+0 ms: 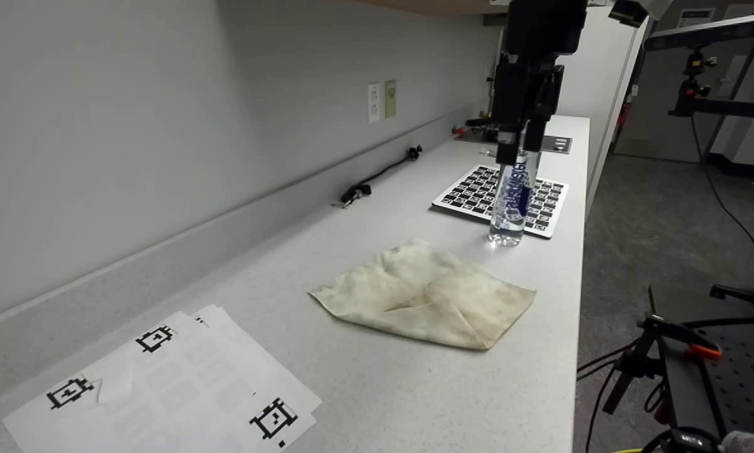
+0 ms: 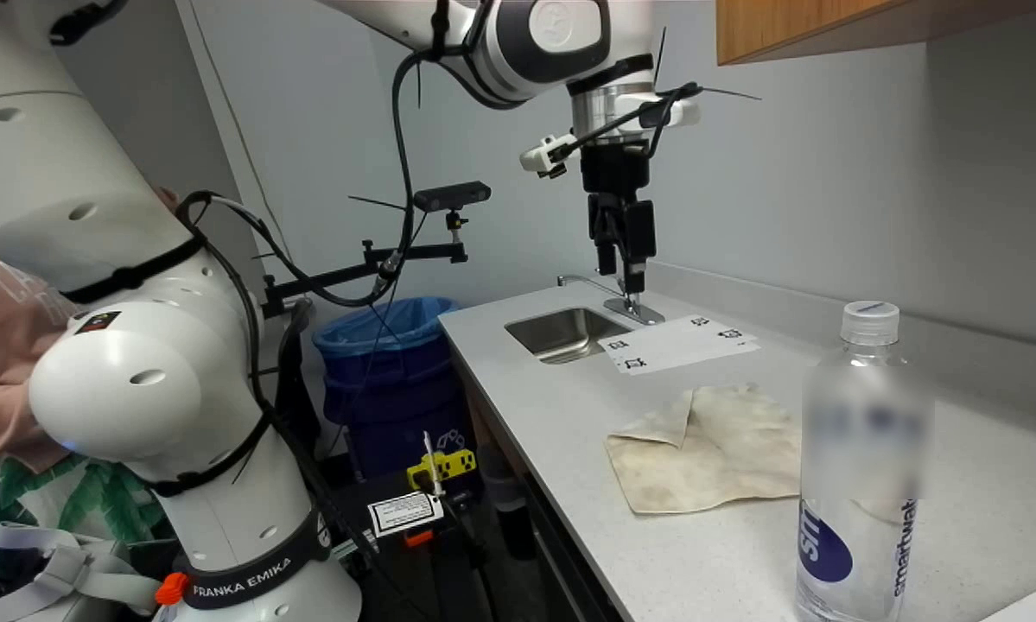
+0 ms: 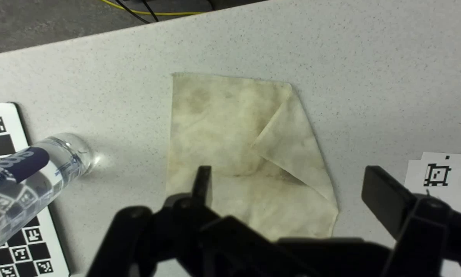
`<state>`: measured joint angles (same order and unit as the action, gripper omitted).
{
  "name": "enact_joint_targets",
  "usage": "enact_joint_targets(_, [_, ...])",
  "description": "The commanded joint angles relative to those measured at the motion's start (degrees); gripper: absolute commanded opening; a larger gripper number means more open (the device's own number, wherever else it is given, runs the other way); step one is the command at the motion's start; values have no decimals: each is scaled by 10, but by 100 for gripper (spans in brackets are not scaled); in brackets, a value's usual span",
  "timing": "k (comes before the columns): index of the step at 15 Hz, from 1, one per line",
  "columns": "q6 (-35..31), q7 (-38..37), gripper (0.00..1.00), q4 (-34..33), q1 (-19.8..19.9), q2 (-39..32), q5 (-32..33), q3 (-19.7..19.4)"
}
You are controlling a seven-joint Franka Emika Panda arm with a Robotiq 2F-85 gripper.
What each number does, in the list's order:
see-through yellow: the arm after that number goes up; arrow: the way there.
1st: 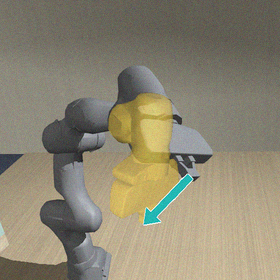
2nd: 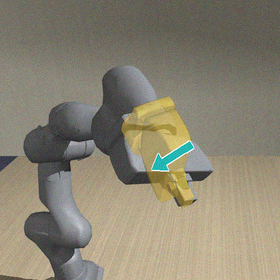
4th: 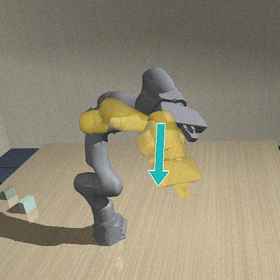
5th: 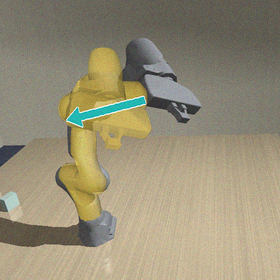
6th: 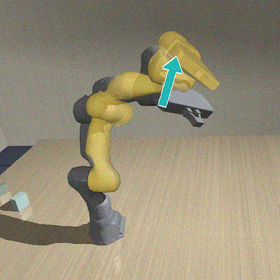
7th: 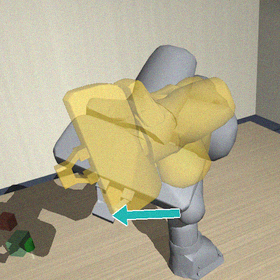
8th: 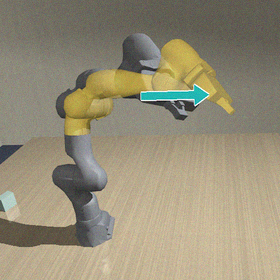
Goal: Wipe the table with the white cloth
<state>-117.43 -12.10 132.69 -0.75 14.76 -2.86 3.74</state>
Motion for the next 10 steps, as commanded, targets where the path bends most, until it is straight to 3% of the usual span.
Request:
enact_joint_targets(1, [-72,39,100,5,-7,-52,-4,-4])
enact_joint_targets(10, [-198,48,100,-2,-1,-217,13,-16])
